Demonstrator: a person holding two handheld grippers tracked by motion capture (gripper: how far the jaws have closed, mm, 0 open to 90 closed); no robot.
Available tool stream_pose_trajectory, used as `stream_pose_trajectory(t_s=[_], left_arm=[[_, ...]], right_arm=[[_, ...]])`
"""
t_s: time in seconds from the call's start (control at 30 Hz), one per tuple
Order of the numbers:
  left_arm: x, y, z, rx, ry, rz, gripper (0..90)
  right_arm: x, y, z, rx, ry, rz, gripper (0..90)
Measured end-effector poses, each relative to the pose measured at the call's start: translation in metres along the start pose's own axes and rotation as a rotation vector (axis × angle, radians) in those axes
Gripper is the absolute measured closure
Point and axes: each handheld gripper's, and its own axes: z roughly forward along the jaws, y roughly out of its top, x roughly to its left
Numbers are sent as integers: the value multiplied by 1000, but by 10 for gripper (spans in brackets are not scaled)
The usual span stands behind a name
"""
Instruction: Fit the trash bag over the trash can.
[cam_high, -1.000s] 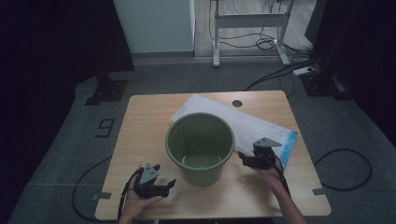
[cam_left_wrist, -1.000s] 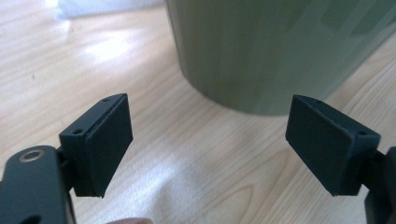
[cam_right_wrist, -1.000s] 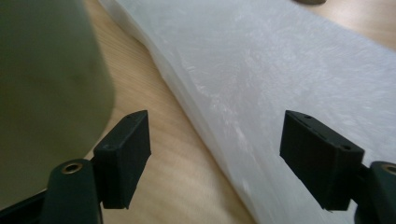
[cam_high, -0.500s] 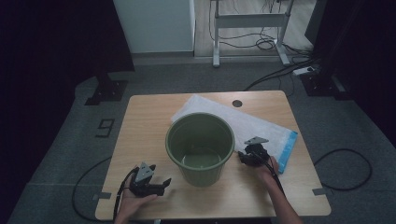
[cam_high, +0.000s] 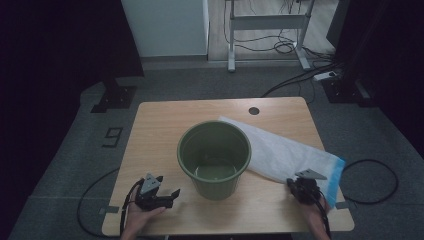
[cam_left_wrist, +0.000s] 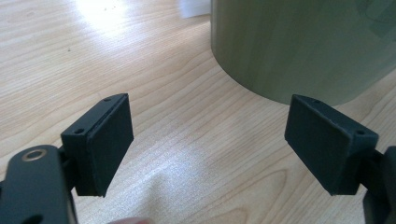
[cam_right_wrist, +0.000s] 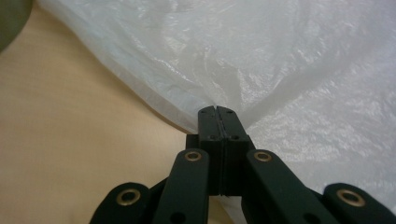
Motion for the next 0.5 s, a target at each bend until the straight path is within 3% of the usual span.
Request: stream_pose_trajectory(t_s=[0.2, 0.43, 0.5], left_arm=[[-2, -3, 1, 15, 21, -11, 152], [-5, -7, 1, 23, 30, -23, 152], [-6, -7, 1, 25, 29, -20, 152]], right_arm=[[-18, -35, -40, -61, 7, 15, 887], [-30, -57, -51, -68, 24, 28, 872], [-29, -56, -52, -62, 25, 36, 718]])
